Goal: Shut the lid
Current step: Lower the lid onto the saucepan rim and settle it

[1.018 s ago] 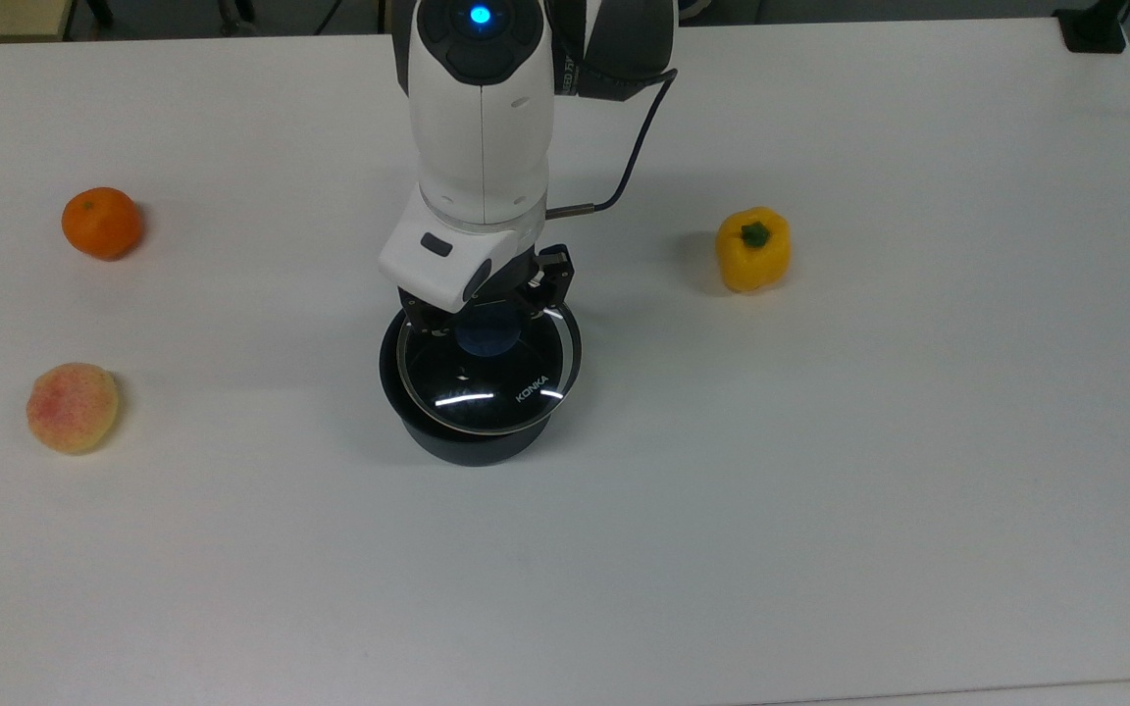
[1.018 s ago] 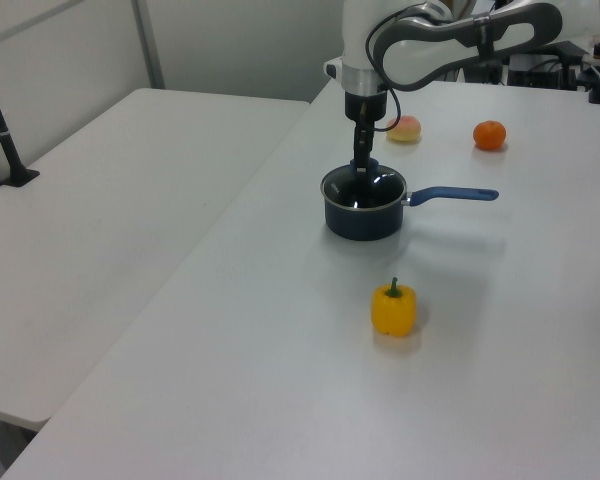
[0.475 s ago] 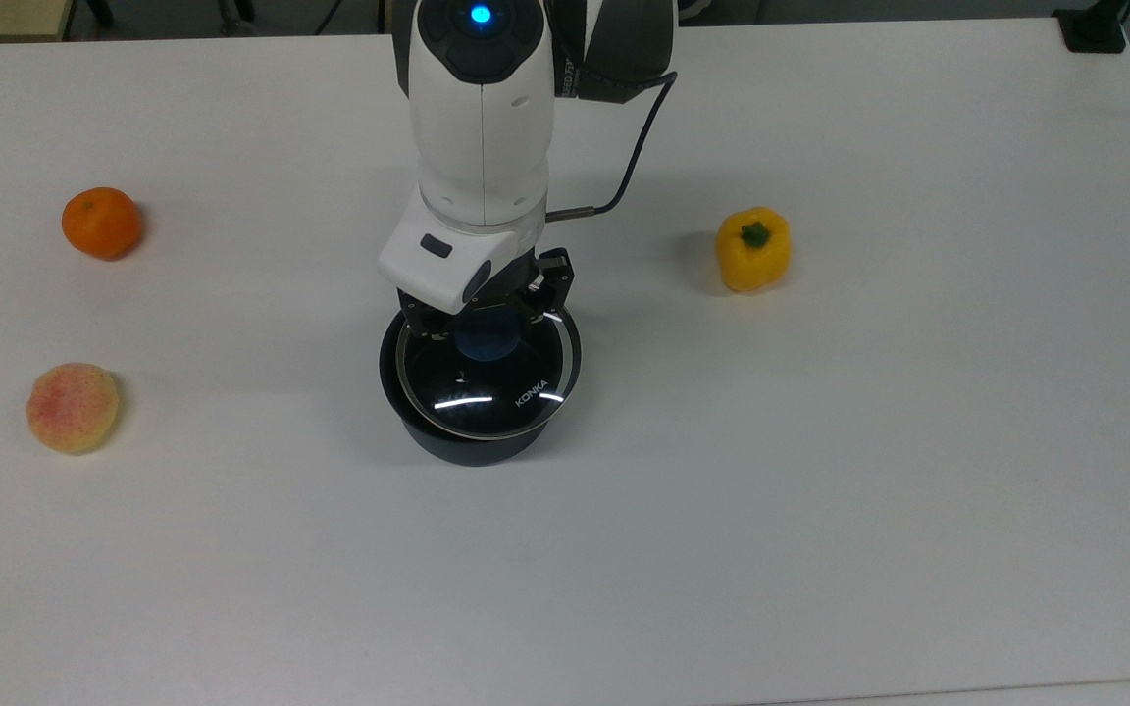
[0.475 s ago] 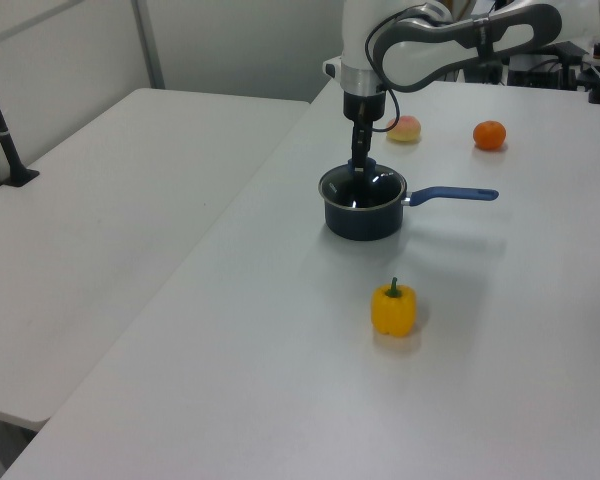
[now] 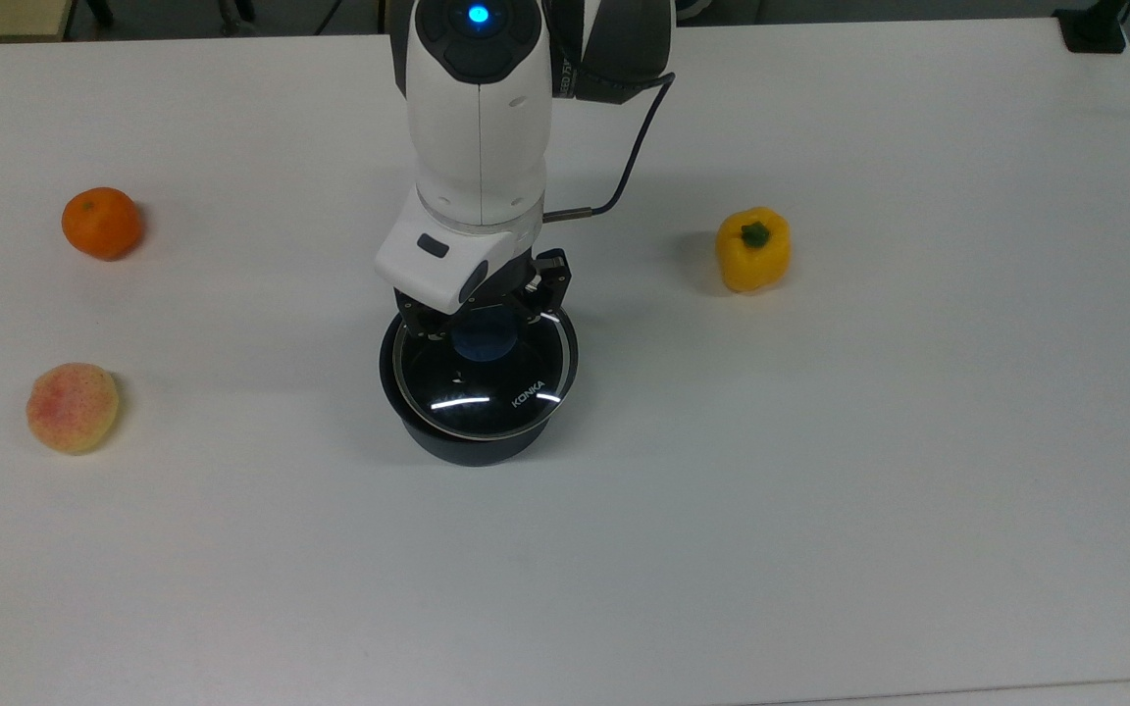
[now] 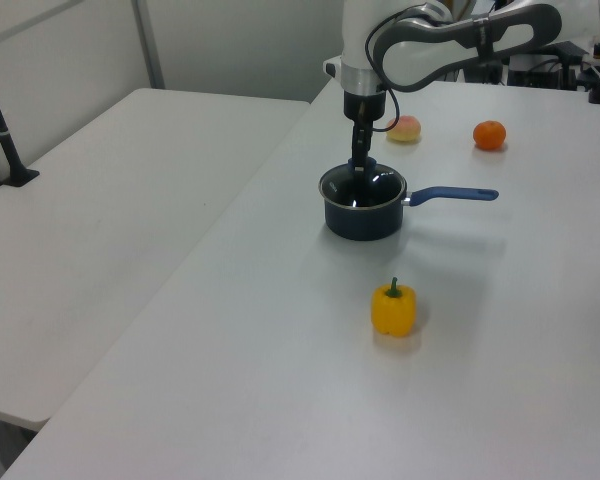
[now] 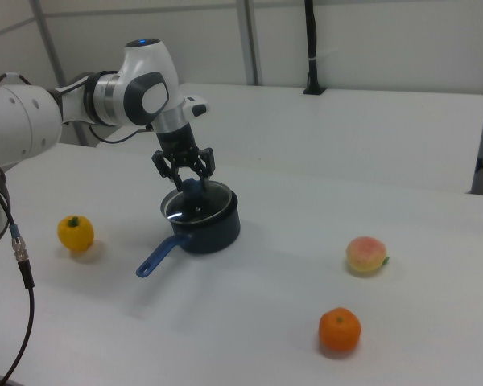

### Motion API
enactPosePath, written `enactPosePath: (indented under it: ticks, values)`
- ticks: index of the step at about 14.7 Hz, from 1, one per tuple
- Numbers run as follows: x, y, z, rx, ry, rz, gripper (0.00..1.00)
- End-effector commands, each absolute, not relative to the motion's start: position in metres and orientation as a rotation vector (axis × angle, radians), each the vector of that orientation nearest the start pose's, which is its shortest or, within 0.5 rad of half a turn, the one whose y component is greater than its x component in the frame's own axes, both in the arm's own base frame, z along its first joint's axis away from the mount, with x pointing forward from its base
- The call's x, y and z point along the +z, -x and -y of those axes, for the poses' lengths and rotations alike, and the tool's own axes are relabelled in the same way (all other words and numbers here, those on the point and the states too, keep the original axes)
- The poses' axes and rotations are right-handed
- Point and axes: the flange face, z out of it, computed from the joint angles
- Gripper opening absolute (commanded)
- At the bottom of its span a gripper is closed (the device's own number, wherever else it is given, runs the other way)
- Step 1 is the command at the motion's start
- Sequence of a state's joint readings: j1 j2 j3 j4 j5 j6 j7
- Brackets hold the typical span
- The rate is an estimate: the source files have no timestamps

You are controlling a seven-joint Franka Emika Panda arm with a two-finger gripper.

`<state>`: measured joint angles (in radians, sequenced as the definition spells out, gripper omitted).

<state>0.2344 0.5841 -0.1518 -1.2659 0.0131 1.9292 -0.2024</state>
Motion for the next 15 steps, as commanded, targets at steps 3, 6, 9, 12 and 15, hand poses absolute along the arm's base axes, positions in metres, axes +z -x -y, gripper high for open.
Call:
enactPosePath:
  ticks: [3, 6, 9, 12, 15]
  values:
    - [0.43, -0.728, -0.075, -0.15, 3.211, 0.463, 0.27]
    - [0.424, -0.725, -0.074, -0.131, 3.211, 0.459, 0.27]
    - [0.417, -0.723, -0.073, -0.11, 3.217, 0.463, 0.27]
    - [0.416, -0.722, -0.074, -0.109, 3.213, 0.452, 0.58]
    - [0.428, -0.721, -0.074, -0.135, 3.217, 0.406, 1.0]
